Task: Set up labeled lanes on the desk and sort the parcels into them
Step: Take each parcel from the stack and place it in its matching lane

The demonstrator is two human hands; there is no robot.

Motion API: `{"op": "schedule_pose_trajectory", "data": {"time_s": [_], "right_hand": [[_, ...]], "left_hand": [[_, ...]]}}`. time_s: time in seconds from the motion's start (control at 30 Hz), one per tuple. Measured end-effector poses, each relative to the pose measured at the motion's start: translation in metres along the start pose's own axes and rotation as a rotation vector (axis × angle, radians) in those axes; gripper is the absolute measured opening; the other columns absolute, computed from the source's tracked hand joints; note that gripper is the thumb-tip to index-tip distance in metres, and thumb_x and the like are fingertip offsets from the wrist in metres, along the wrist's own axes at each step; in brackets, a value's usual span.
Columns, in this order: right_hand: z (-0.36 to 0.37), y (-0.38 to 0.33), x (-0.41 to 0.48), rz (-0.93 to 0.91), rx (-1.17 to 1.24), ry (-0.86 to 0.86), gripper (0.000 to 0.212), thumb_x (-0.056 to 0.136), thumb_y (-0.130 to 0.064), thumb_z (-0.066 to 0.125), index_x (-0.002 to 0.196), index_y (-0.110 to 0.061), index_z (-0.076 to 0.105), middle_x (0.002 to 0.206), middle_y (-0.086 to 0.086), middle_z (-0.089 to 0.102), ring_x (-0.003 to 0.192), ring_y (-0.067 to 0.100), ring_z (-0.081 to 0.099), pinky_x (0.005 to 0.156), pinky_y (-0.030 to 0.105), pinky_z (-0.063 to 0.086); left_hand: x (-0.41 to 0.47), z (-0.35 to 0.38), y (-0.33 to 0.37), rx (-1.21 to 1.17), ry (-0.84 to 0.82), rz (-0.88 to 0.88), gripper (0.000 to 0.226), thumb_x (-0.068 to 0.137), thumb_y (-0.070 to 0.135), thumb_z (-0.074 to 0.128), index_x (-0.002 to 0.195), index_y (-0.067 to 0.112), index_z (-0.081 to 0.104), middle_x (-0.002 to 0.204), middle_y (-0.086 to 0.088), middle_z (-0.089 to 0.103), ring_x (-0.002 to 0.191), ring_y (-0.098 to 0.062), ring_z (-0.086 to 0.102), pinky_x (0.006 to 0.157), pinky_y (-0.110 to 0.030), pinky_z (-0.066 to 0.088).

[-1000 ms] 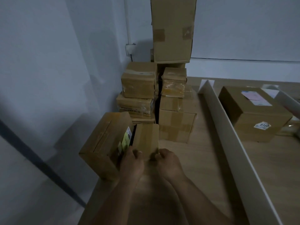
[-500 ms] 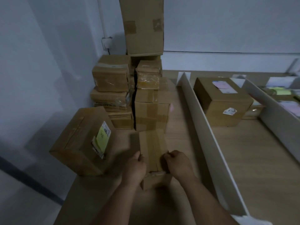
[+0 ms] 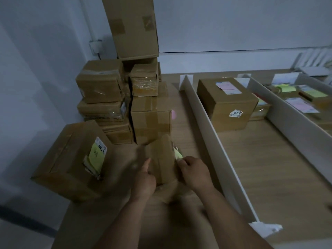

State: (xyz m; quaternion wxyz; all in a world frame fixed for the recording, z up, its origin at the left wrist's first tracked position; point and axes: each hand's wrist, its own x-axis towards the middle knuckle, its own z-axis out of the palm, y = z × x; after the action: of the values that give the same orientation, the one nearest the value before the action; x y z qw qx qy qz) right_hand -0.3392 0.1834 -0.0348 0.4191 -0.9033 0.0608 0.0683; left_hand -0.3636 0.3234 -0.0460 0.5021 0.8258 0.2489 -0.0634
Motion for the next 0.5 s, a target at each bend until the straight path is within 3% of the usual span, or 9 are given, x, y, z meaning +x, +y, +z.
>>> {"op": "schedule_pose_trajectory", "data": {"time_s": [0.1, 0.13, 0.23, 0.27, 0.33, 0.5], "right_hand": [[0.007, -0.006, 0.003, -0.003, 0.054, 0.028, 0.016, 0.091, -0.022, 0.051, 0.082, -0.020, 0.064, 0.096, 0.010, 0.069, 0.091, 0.028, 0.061, 0.072, 0.030, 0.044], [0.010, -0.005, 0.005, 0.012, 0.054, 0.048, 0.015, 0.090, -0.020, 0.051, 0.087, -0.019, 0.066, 0.099, 0.008, 0.068, 0.093, 0.026, 0.061, 0.073, 0.029, 0.044], [0.016, -0.002, 0.010, 0.082, 0.022, 0.076, 0.024, 0.091, -0.024, 0.053, 0.110, -0.017, 0.065, 0.115, 0.010, 0.063, 0.105, 0.027, 0.059, 0.085, 0.030, 0.046], [0.017, 0.000, 0.011, 0.095, 0.004, 0.060, 0.030, 0.092, -0.028, 0.052, 0.118, -0.016, 0.062, 0.121, 0.011, 0.060, 0.111, 0.028, 0.057, 0.090, 0.031, 0.045], [0.021, 0.000, 0.011, 0.118, -0.029, -0.002, 0.039, 0.095, -0.032, 0.049, 0.127, -0.011, 0.056, 0.127, 0.012, 0.056, 0.116, 0.029, 0.053, 0.092, 0.030, 0.042], [0.039, -0.001, 0.009, 0.117, 0.005, -0.139, 0.024, 0.095, -0.026, 0.046, 0.082, -0.010, 0.058, 0.088, 0.010, 0.062, 0.080, 0.024, 0.055, 0.068, 0.028, 0.040]], "left_hand": [[0.008, -0.015, -0.008, 0.014, 0.079, -0.025, 0.053, 0.095, 0.003, 0.034, 0.140, 0.032, 0.039, 0.088, 0.012, 0.049, 0.069, -0.010, 0.051, 0.069, -0.033, 0.052], [0.009, -0.021, -0.010, 0.004, 0.111, -0.040, 0.047, 0.097, 0.006, 0.035, 0.138, 0.028, 0.043, 0.086, 0.011, 0.050, 0.070, -0.012, 0.052, 0.070, -0.035, 0.052], [0.011, -0.031, -0.013, -0.001, 0.174, -0.119, 0.036, 0.102, 0.026, 0.033, 0.130, 0.013, 0.051, 0.116, -0.010, 0.059, 0.097, -0.025, 0.056, 0.083, -0.035, 0.045], [0.010, -0.032, -0.013, -0.016, 0.176, -0.145, 0.040, 0.102, 0.031, 0.030, 0.126, 0.010, 0.053, 0.116, -0.013, 0.059, 0.100, -0.028, 0.055, 0.087, -0.035, 0.042], [0.008, -0.032, -0.015, -0.042, 0.147, -0.170, 0.048, 0.102, 0.038, 0.025, 0.119, 0.007, 0.058, 0.098, -0.010, 0.061, 0.085, -0.022, 0.054, 0.081, -0.032, 0.038], [0.011, -0.031, -0.028, -0.084, 0.067, -0.188, 0.058, 0.099, 0.051, 0.021, 0.109, 0.016, 0.067, 0.107, -0.008, 0.068, 0.085, -0.020, 0.057, 0.077, -0.029, 0.041]]}}
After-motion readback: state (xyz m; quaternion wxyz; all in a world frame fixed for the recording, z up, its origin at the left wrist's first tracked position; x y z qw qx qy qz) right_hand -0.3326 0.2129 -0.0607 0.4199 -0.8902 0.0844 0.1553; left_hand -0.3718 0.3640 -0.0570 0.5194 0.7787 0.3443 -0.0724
